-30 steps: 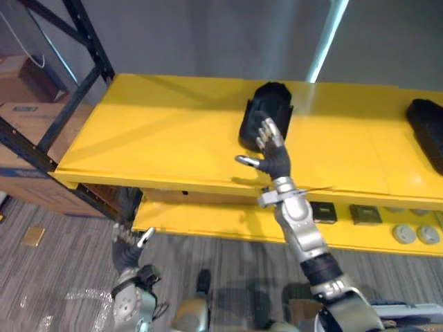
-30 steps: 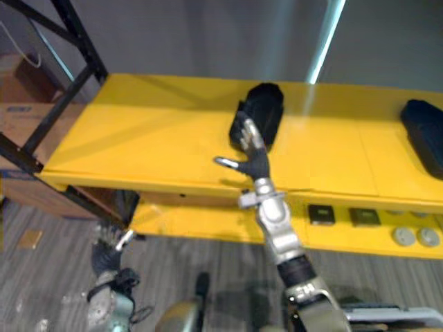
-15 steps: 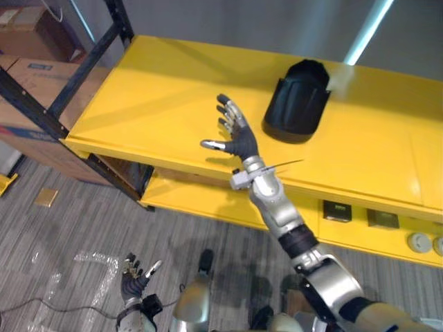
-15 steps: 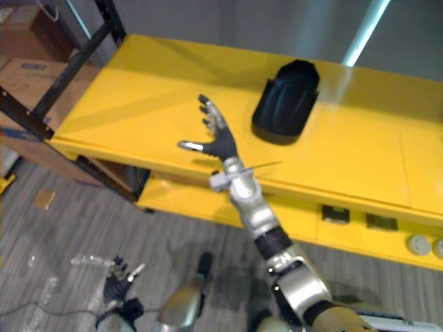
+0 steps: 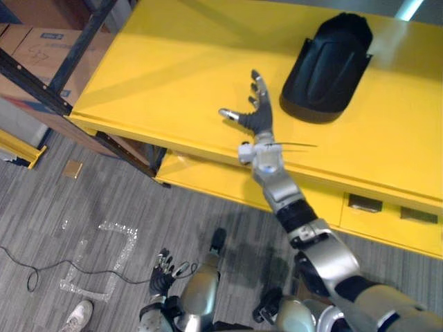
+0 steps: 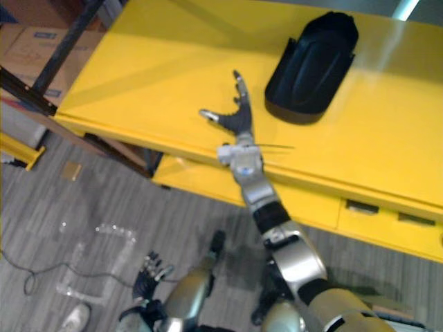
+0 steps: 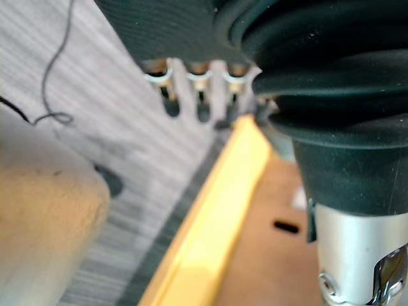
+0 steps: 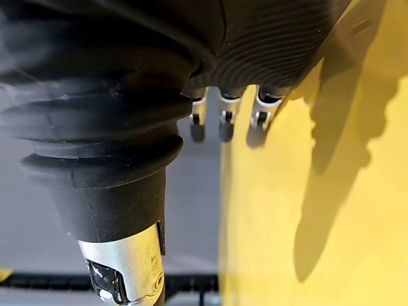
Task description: Walk over and take plastic housings, then place them on the shelf
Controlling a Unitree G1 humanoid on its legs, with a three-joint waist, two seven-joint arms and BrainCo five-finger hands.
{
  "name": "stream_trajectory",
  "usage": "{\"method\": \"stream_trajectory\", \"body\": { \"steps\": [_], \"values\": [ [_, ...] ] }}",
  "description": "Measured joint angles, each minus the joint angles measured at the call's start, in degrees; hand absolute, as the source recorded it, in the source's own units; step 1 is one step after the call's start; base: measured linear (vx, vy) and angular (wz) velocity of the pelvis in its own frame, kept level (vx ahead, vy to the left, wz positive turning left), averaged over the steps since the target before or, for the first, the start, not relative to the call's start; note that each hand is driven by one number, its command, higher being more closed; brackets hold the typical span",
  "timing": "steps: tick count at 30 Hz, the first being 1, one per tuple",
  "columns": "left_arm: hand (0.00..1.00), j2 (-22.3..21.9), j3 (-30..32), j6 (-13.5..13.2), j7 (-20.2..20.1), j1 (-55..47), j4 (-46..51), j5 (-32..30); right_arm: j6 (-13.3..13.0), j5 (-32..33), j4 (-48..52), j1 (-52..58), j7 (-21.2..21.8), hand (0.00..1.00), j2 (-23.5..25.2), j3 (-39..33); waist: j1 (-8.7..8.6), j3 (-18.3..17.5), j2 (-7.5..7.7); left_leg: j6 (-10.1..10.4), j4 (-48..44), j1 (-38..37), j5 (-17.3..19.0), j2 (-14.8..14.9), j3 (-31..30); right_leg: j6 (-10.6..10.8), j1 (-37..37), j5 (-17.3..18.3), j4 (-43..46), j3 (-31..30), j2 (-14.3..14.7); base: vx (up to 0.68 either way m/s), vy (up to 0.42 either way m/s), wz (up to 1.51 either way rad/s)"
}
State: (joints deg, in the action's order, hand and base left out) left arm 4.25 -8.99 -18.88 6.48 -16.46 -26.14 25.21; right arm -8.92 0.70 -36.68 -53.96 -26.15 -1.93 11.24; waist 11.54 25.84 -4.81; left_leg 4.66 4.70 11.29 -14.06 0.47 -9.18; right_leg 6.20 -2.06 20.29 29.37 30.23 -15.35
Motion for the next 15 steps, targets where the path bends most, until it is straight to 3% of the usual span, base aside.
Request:
{"method": "stream_trajectory", "body": {
  "steps": [8,15],
  "values": [
    [0.0,0.0,-2.0,0.0,-1.3,0.9,-1.1,2.1,0.0,-2.8,-3.0,-2.6,-7.6,0.0,-3.1,-4.6,-0.19,0.6,-1.03,0.0,0.0,-0.3,0.0,-0.3,0.0,-0.1,0.0,0.6,1.0,0.0,-0.6,-0.01,-0.012,0.0],
    [0.0,0.5,-3.6,-0.3,-2.8,2.0,-2.3,3.7,-1.4,-3.4,-4.1,-2.8,-9.5,0.0,-5.7,-7.2,-0.39,0.8,-1.26,0.2,0.0,-0.6,-0.2,-0.3,0.2,-0.1,0.1,0.6,1.0,-0.3,-0.6,-0.01,-0.008,-0.01]
  ]
}}
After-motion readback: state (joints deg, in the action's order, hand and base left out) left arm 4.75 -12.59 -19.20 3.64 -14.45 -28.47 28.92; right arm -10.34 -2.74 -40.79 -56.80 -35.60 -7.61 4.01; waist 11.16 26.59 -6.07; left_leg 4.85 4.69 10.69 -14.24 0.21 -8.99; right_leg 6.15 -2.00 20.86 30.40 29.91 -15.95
